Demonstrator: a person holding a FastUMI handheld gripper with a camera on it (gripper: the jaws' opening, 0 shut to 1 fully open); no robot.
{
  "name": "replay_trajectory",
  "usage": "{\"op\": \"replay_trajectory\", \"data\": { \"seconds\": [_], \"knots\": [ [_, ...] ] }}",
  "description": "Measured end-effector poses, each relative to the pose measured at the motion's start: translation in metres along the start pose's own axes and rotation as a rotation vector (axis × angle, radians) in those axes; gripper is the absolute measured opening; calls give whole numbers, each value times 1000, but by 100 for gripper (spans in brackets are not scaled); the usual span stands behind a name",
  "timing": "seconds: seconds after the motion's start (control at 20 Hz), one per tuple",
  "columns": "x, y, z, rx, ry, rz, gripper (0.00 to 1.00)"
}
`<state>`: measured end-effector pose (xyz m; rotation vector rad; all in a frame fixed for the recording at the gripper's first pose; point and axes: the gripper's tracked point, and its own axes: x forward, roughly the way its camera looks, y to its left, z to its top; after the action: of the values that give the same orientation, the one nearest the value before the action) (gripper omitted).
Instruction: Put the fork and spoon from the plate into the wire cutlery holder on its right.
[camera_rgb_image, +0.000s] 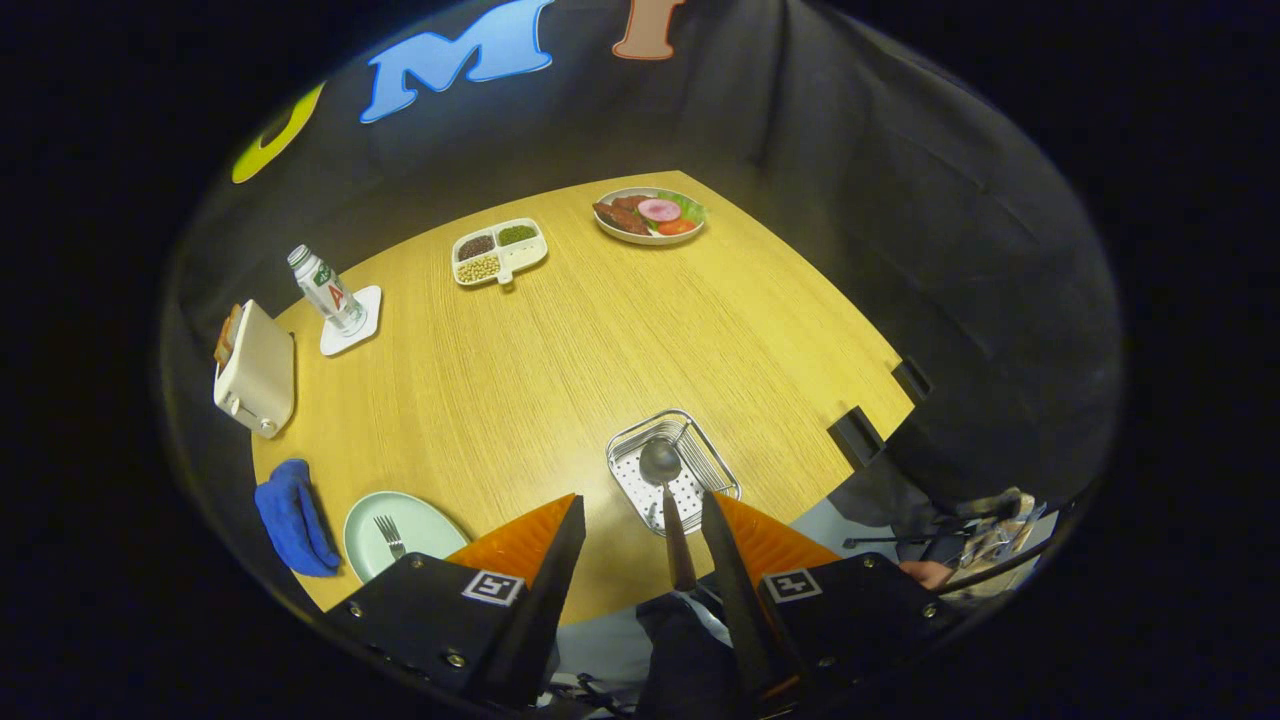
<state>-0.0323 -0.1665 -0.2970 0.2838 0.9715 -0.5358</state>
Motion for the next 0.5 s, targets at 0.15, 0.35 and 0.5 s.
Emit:
{"op": "replay_trajectory", "data": {
  "seconds": [0.15, 0.35, 0.5],
  "knots": [
    [-7, 8, 6, -30, -52, 4, 72],
    [-17, 24, 10, -67, -100, 25, 72],
    [-23, 41, 4, -114, -108, 48, 72]
  ]
}}
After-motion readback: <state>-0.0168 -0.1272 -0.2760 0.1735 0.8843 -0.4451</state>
